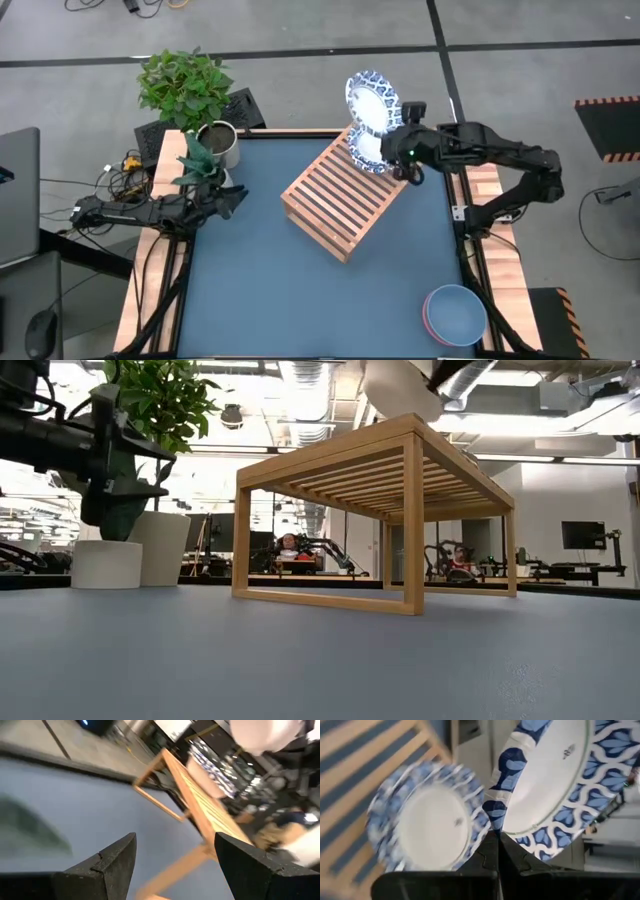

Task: Place and stack bowls onto a shelf
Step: Stack the white and blue patterned bowl on top of the white and blue patterned bowl on the shelf, then put the blue bowl on the shelf

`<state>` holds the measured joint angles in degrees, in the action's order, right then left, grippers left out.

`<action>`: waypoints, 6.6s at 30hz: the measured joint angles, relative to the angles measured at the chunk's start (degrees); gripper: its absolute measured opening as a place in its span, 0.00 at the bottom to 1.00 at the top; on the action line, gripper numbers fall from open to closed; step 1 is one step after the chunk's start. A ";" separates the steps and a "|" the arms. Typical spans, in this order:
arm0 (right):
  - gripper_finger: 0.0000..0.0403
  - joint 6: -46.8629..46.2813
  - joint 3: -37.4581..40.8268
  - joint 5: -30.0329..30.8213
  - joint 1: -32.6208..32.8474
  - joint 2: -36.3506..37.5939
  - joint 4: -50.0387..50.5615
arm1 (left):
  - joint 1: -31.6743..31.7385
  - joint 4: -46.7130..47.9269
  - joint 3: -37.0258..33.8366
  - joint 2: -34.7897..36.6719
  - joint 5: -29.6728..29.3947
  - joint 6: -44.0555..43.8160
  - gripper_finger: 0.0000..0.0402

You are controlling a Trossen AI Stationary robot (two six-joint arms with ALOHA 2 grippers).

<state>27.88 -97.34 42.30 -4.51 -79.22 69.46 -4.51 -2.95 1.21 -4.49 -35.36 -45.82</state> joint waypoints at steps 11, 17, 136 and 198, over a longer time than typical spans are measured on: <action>0.04 2.16 0.02 -6.65 -1.25 -5.79 14.61 | 0.00 -0.40 0.00 -0.02 -2.20 0.45 0.63; 0.04 2.01 0.03 -6.37 -4.46 -11.30 19.00 | 0.00 -0.04 0.00 -0.02 -2.46 2.05 0.63; 0.50 -122.26 36.79 -44.08 64.19 5.95 4.62 | 0.02 0.28 0.00 -0.01 -8.67 1.82 0.63; 0.07 -110.73 36.11 -36.34 53.22 0.85 3.53 | 0.01 0.43 0.00 -0.02 -10.09 4.66 0.63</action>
<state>-82.85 -61.23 5.96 48.71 -78.37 72.99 -4.51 -2.52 1.21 -4.51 -45.45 -41.16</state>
